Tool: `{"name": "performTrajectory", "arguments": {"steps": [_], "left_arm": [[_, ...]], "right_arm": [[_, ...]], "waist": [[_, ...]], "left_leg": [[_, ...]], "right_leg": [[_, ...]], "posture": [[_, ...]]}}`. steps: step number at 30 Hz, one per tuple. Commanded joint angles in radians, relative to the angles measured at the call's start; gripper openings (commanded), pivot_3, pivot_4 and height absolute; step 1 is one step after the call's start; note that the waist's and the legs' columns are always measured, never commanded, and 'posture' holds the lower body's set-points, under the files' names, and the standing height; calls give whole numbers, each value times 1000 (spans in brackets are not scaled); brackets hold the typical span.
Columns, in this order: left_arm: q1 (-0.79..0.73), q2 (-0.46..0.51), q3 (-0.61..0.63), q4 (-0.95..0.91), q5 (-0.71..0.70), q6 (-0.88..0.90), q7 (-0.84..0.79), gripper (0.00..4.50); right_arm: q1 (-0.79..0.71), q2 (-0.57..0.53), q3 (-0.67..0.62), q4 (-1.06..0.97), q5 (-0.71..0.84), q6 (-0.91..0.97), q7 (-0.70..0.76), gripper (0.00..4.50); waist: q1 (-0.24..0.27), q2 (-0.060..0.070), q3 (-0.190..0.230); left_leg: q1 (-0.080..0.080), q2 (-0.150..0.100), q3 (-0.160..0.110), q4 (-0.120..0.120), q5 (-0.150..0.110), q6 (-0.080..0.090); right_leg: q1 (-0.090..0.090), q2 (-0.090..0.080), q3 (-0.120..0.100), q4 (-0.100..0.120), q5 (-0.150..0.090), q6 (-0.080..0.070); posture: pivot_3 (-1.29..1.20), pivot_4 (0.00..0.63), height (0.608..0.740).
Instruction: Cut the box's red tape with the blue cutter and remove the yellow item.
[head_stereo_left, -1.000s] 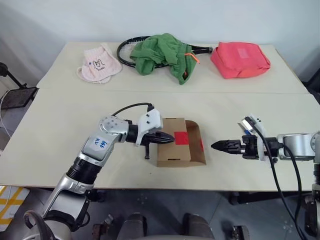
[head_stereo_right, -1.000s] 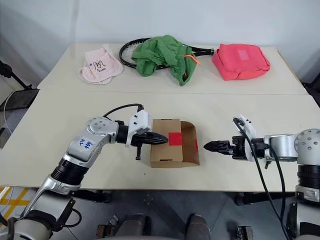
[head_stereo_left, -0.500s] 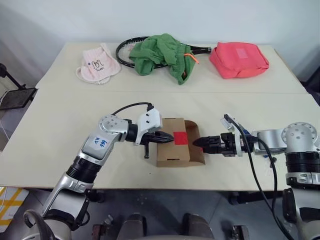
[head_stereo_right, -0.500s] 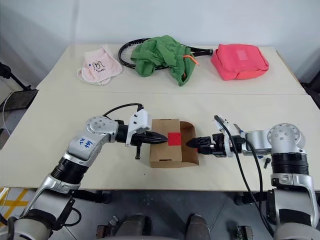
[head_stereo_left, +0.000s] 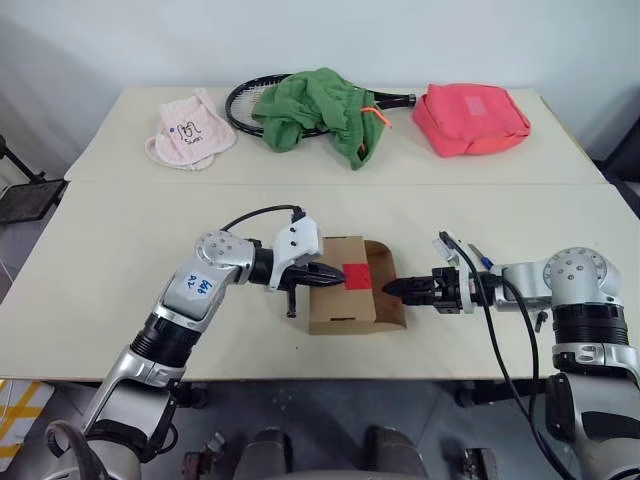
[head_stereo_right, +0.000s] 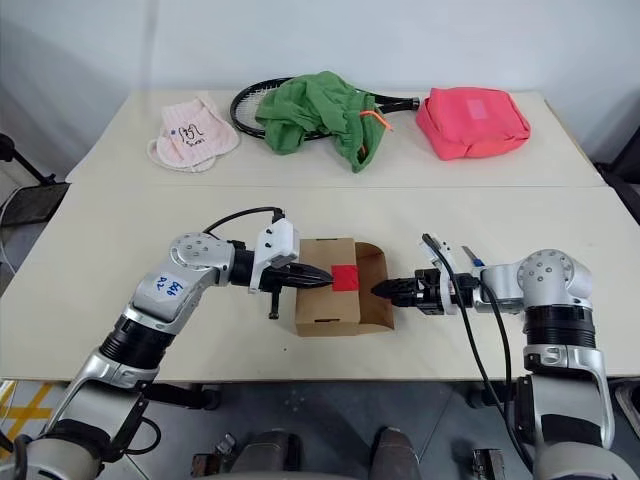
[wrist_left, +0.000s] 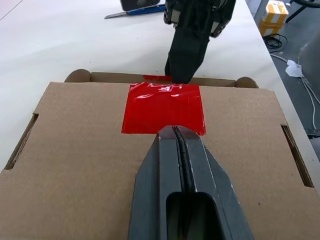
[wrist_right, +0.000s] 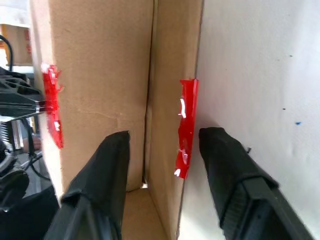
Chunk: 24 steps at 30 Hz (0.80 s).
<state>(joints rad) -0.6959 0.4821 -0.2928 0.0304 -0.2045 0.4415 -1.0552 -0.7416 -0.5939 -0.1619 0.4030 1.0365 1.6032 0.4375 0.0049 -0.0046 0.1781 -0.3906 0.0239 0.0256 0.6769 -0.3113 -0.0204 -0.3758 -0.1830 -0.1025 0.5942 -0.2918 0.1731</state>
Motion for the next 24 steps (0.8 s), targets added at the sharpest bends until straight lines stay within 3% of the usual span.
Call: {"name": "performTrajectory", "arguments": {"steps": [1, 6, 9, 14, 20, 24], "left_arm": [[26, 9, -31, 5, 31, 20, 3, 0], [24, 7, -34, 1, 29, 25, 5, 0], [24, 12, -30, 0, 28, 27, 3, 0], [26, 11, -28, 4, 30, 26, 8, 0], [37, 2, -11, 11, 32, 8, 37, 0], [40, 4, 29, 42, 33, -19, 77, 0]], "right_arm": [[-4, 40, 34, 1, -26, 11, 14, 2444], [-10, 77, 57, 1, -69, 11, 31, 2444], [-4, 84, 63, -11, -72, 11, 43, 1831], [-7, 74, 64, -31, -51, 11, 47, 99], [-35, 38, 13, -46, -21, 11, 10, 11], [-66, -69, 12, -68, 69, 11, -18, 11]], "waist": [[-6, 0, 0], [-11, 0, 0], [-11, 0, 0], [-10, 0, -1], [-7, -1, -1], [1, 0, 0]], "left_leg": [[0, 0, 0, 0, 0, 0], [3, 1, 3, -4, 0, 0], [4, 2, 3, -5, 0, -1], [4, 2, 4, -7, 0, -1], [4, 2, 5, -8, 1, -1], [3, 2, 5, -7, 1, -1]], "right_leg": [[0, 0, 0, 0, 0, 0], [0, 0, 0, 0, 0, -1], [0, 0, 0, 0, 0, -1], [-1, 0, 0, -1, 0, -1], [-1, 0, 0, -1, 0, -1], [-1, 0, 0, -2, 0, -1]], "posture": [[0, 150, 740], [0, 150, 740], [0, 150, 740], [0, 150, 740], [0, 150, 740], [0, 150, 740]]}}
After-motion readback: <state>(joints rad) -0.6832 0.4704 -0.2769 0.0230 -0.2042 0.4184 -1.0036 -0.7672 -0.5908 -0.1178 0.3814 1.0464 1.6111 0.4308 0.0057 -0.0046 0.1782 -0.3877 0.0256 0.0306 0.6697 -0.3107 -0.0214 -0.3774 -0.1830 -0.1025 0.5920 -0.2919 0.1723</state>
